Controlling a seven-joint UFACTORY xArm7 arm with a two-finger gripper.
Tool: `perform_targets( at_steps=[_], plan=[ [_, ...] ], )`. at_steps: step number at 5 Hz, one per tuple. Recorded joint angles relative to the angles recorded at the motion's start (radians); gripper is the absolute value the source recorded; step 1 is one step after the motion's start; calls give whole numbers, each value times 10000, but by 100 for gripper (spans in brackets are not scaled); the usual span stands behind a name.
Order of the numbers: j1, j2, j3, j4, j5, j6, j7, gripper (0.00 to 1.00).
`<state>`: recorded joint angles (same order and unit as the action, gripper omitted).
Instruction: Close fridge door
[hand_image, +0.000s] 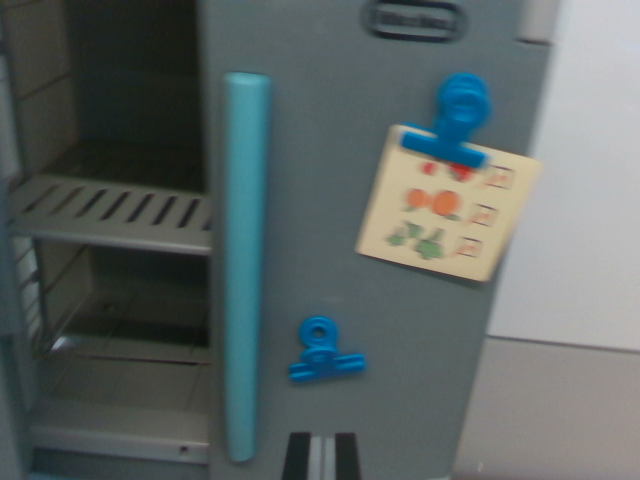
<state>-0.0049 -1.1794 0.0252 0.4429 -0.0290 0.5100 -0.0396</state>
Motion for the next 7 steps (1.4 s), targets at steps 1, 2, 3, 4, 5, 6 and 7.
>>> perform_targets(
  at_steps=[1,2,3,4,5,6,7],
  plan=[
    [0,0,505,1,0,0,0,100],
    [0,0,505,1,0,0,0,100],
    [0,0,1090,3,0,0,0,100],
    [0,0,1090,3,0,0,0,100],
    [0,0,1698,46,0,0,0,100],
    [0,0,1698,46,0,0,0,100],
    [0,2,2294,75,0,0,0,100]
  ],
)
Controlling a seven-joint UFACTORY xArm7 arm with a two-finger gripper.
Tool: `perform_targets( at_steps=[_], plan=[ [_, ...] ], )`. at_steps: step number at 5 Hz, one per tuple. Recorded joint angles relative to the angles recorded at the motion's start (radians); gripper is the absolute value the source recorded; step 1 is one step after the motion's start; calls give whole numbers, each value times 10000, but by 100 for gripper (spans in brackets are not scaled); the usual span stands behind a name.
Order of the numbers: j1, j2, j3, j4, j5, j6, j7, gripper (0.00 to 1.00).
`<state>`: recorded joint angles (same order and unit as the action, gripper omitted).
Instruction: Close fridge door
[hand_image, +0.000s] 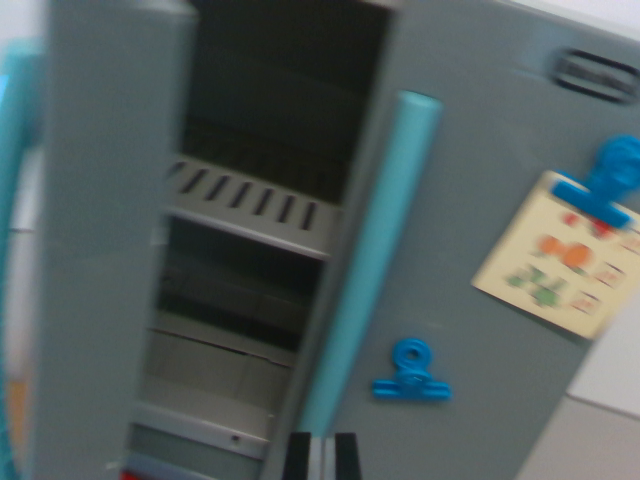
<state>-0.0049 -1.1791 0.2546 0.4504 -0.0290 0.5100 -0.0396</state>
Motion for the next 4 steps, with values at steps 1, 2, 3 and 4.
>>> perform_targets(
  at_steps=[1,2,3,4],
  plan=[
    [0,0,0,0,0,0,0,100],
    [0,29,549,95,0,0,0,100],
    [0,29,549,95,0,0,0,100],
    [0,126,1056,287,0,0,0,100]
  ],
)
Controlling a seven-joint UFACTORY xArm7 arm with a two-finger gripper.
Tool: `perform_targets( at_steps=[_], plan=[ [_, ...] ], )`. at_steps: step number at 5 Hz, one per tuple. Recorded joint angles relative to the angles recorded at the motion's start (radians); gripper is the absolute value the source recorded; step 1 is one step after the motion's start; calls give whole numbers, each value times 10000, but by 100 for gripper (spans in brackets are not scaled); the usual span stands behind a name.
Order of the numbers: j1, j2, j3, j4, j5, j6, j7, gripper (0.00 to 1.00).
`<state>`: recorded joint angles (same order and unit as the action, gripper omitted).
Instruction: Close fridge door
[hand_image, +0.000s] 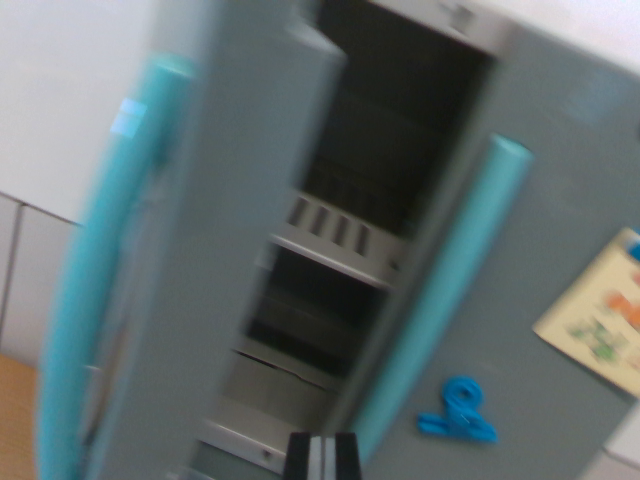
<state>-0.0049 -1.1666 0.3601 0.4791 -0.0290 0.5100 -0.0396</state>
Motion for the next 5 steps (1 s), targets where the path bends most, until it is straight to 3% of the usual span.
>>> perform_targets(
  at_steps=[1,2,3,4,5],
  plan=[
    [0,0,0,0,0,0,0,100],
    [0,332,436,279,0,0,0,100],
    [0,332,436,279,0,0,0,100],
    [0,808,838,601,0,-2,0,100],
    [0,808,838,601,0,-2,0,100]
  ],
)
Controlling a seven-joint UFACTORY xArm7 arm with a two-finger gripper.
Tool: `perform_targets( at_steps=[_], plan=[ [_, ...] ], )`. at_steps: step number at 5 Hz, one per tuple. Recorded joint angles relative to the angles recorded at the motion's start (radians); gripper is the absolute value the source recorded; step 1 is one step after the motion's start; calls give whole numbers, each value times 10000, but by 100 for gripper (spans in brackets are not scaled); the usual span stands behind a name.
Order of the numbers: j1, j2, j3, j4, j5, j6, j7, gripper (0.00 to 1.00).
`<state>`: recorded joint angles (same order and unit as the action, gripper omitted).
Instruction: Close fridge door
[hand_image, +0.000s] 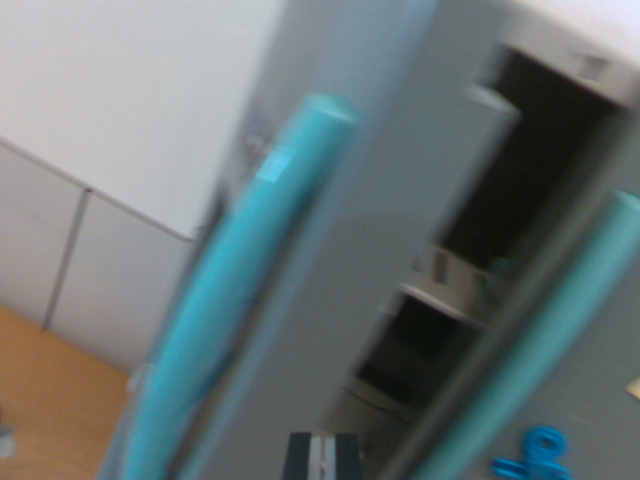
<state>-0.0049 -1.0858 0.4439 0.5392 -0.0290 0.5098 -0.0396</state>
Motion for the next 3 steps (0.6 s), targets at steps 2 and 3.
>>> perform_targets(
  at_steps=[2,3],
  plan=[
    [0,545,331,282,0,-1,0,100],
    [0,1144,618,544,0,-3,0,100]
  ],
)
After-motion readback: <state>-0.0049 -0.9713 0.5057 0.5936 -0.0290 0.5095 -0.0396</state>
